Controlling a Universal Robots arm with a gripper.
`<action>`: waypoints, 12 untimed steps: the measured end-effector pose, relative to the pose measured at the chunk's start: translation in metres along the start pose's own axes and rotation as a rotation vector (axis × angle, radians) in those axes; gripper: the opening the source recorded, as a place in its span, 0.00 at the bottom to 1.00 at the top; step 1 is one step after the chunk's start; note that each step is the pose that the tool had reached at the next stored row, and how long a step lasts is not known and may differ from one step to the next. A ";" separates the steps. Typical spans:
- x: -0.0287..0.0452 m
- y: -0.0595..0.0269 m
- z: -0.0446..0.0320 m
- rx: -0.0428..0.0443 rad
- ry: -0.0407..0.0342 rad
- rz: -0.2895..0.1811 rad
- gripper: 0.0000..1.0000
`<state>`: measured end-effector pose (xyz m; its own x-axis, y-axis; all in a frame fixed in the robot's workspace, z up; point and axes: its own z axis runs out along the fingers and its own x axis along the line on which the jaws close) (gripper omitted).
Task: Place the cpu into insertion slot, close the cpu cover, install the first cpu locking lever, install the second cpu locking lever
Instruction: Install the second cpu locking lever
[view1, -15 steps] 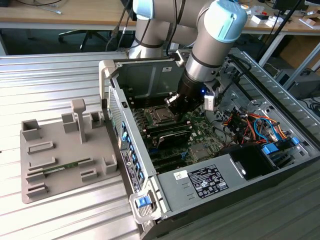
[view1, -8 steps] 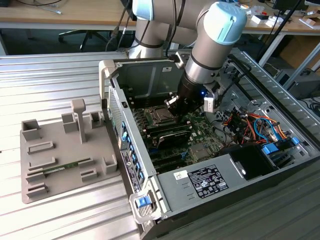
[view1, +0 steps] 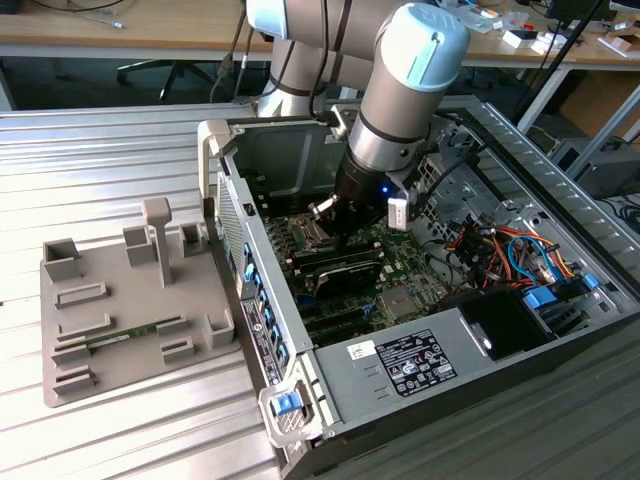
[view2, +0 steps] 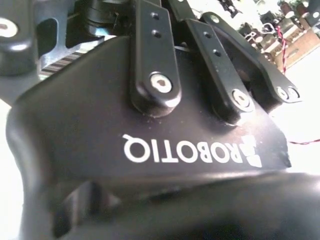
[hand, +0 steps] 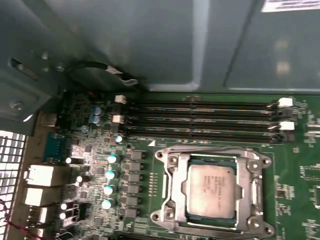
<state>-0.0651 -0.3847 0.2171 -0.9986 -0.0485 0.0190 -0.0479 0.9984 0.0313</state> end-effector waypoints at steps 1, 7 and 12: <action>0.0026 0.0001 0.0003 0.0000 -0.0001 0.000 0.10; 0.0139 0.0006 0.0022 -0.0015 -0.0002 -0.002 0.10; 0.0238 0.0013 0.0052 -0.0019 0.0005 -0.025 0.10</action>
<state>-0.0890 -0.3844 0.2123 -0.9971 -0.0731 0.0187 -0.0725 0.9968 0.0337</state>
